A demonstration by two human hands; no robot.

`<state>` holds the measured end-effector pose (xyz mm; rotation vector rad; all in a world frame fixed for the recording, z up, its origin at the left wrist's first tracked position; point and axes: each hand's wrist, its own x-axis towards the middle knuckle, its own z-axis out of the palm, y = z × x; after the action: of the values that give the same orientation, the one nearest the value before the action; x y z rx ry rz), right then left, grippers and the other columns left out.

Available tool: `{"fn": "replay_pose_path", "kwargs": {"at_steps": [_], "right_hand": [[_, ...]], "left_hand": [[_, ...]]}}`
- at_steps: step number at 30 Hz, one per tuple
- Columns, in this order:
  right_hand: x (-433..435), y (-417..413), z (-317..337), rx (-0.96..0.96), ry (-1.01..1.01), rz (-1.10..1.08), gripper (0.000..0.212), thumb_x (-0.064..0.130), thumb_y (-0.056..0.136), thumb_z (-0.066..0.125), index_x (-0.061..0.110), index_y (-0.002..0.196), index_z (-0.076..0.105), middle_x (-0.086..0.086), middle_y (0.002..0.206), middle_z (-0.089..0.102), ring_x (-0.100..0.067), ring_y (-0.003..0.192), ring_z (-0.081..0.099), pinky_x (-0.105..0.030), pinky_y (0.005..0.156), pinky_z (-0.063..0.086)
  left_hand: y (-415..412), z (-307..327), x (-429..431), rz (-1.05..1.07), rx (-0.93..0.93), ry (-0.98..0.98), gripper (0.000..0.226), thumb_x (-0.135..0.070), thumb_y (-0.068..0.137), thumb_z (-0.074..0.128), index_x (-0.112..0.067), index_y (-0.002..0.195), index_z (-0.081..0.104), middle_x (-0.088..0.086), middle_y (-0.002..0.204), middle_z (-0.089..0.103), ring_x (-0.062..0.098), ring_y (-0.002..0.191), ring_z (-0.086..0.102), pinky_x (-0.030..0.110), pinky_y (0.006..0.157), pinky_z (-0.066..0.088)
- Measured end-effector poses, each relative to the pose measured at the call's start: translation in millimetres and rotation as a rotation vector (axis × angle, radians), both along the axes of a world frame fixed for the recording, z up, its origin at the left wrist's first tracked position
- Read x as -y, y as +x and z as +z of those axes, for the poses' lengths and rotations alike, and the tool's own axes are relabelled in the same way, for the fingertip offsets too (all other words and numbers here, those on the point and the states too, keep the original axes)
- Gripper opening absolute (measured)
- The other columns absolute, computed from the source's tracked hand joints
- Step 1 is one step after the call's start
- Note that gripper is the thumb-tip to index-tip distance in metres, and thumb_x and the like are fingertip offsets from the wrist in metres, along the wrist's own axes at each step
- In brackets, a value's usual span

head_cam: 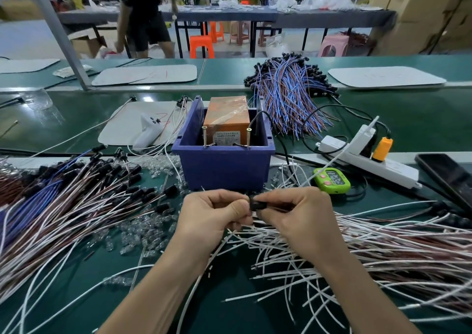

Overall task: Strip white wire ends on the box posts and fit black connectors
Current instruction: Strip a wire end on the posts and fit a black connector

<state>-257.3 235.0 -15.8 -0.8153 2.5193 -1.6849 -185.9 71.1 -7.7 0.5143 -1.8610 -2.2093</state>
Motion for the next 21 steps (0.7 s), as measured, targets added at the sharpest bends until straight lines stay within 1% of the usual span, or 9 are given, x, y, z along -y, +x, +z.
{"fn": "replay_pose_path", "kwargs": {"at_steps": [2, 5, 8, 9, 12, 13, 16, 18, 21], "right_hand": [[-2, -4, 1, 0.025, -0.035, -0.01, 0.034, 0.01, 0.078, 0.086, 0.041, 0.09, 0.081, 0.02, 0.078, 0.077, -0.001, 0.072, 0.073, -0.012, 0.067, 0.053], [-6, -11, 1, 0.151, -0.056, 0.022, 0.023, 0.013, 0.082, 0.082, 0.033, 0.092, 0.083, 0.018, 0.078, 0.077, 0.0, 0.074, 0.072, -0.013, 0.069, 0.053], [-8, -14, 1, 0.234, -0.023, 0.181, 0.015, 0.012, 0.089, 0.073, 0.024, 0.086, 0.082, 0.017, 0.062, 0.066, 0.002, 0.057, 0.055, -0.013, 0.058, 0.041], [-8, -15, 1, 0.241, -0.01, 0.209, 0.015, 0.013, 0.09, 0.071, 0.023, 0.087, 0.081, 0.014, 0.064, 0.068, 0.001, 0.057, 0.051, -0.018, 0.06, 0.04], [-8, -15, 2, 0.269, -0.017, 0.249, 0.013, 0.02, 0.092, 0.068, 0.023, 0.097, 0.08, -0.003, 0.082, 0.077, -0.011, 0.069, 0.056, -0.037, 0.069, 0.047], [-9, -15, 2, 0.275, -0.023, 0.26, 0.015, 0.024, 0.09, 0.068, 0.023, 0.099, 0.08, -0.005, 0.085, 0.077, -0.013, 0.072, 0.058, -0.039, 0.072, 0.049], [-9, -16, 0, 0.282, -0.034, 0.294, 0.021, 0.027, 0.087, 0.067, 0.025, 0.103, 0.08, 0.0, 0.091, 0.078, -0.009, 0.082, 0.068, -0.028, 0.08, 0.053], [-9, -17, -1, 0.304, -0.054, 0.317, 0.02, 0.018, 0.091, 0.068, 0.023, 0.106, 0.08, 0.001, 0.098, 0.079, -0.013, 0.096, 0.073, -0.027, 0.088, 0.054], [-14, -20, -1, 0.36, -0.09, 0.346, 0.027, 0.004, 0.094, 0.067, 0.023, 0.108, 0.08, 0.0, 0.104, 0.079, -0.014, 0.102, 0.073, -0.027, 0.091, 0.053]], "left_hand": [[-1, 2, 4, 0.031, -0.023, -0.007, 0.022, 0.003, 0.081, 0.078, -0.017, 0.076, 0.083, 0.018, 0.075, 0.077, 0.021, 0.063, 0.074, 0.021, 0.057, 0.056], [1, 0, 6, 0.046, -0.077, -0.082, 0.027, 0.004, 0.079, 0.081, -0.022, 0.081, 0.083, 0.015, 0.078, 0.078, 0.022, 0.069, 0.076, 0.02, 0.062, 0.056], [4, -1, 4, 0.024, -0.115, -0.153, 0.034, 0.005, 0.077, 0.084, -0.026, 0.09, 0.083, 0.009, 0.083, 0.08, 0.021, 0.075, 0.078, 0.019, 0.067, 0.057], [4, -2, 3, 0.018, -0.127, -0.181, 0.034, 0.004, 0.076, 0.085, -0.027, 0.09, 0.083, 0.007, 0.083, 0.08, 0.021, 0.076, 0.078, 0.019, 0.068, 0.057], [4, -1, 3, 0.017, -0.169, -0.291, 0.03, 0.002, 0.077, 0.086, -0.028, 0.085, 0.083, 0.002, 0.079, 0.08, 0.019, 0.074, 0.078, 0.022, 0.069, 0.059], [4, -1, 2, 0.023, -0.183, -0.317, 0.031, 0.001, 0.077, 0.086, -0.029, 0.084, 0.083, 0.001, 0.078, 0.08, 0.019, 0.073, 0.078, 0.022, 0.069, 0.059], [5, 0, 2, 0.05, -0.237, -0.354, 0.033, 0.001, 0.075, 0.087, -0.03, 0.083, 0.084, -0.002, 0.078, 0.079, 0.016, 0.071, 0.077, 0.02, 0.068, 0.059], [6, 0, 2, 0.062, -0.276, -0.361, 0.033, 0.0, 0.075, 0.087, -0.031, 0.085, 0.084, -0.004, 0.078, 0.079, 0.013, 0.071, 0.077, 0.018, 0.067, 0.058], [8, 2, 2, 0.071, -0.323, -0.363, 0.033, -0.003, 0.075, 0.088, -0.033, 0.086, 0.084, -0.005, 0.08, 0.08, 0.012, 0.073, 0.077, 0.017, 0.068, 0.058]]}}
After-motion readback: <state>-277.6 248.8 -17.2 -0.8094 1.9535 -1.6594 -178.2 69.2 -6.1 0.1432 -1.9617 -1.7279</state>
